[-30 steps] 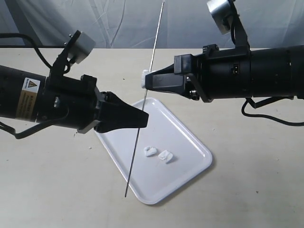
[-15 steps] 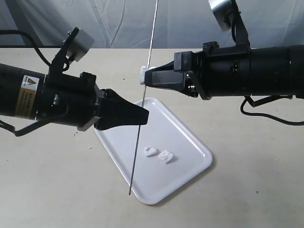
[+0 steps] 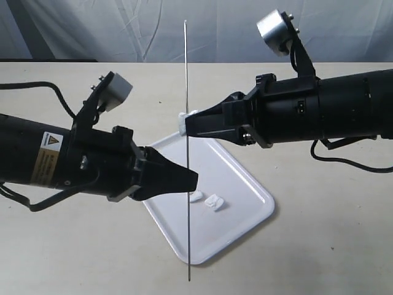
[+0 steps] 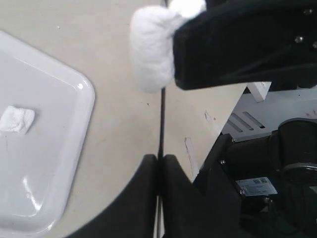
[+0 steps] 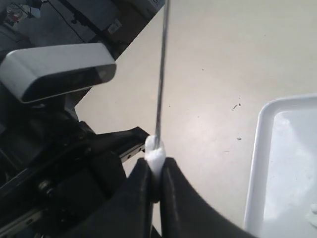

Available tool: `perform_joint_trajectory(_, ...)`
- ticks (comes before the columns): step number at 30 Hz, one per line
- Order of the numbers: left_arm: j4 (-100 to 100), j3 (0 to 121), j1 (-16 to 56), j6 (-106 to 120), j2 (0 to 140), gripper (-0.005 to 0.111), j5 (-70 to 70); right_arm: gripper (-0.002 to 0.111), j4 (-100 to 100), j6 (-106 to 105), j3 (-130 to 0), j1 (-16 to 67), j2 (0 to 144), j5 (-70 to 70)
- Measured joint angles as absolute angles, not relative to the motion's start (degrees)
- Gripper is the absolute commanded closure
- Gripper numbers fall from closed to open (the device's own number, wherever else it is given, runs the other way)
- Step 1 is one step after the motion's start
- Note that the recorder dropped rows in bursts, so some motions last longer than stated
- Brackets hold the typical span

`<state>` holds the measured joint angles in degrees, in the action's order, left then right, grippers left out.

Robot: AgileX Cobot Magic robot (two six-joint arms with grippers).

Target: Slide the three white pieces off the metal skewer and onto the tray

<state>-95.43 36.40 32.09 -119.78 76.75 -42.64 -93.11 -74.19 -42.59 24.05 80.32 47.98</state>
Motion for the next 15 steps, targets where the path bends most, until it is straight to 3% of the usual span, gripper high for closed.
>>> perform_joint_trajectory(15, -91.32, 30.78, 32.09, -118.86, 75.69, 0.107, -45.41, 0.109, -89.65, -75.55, -47.37, 24.53, 80.49, 46.46)
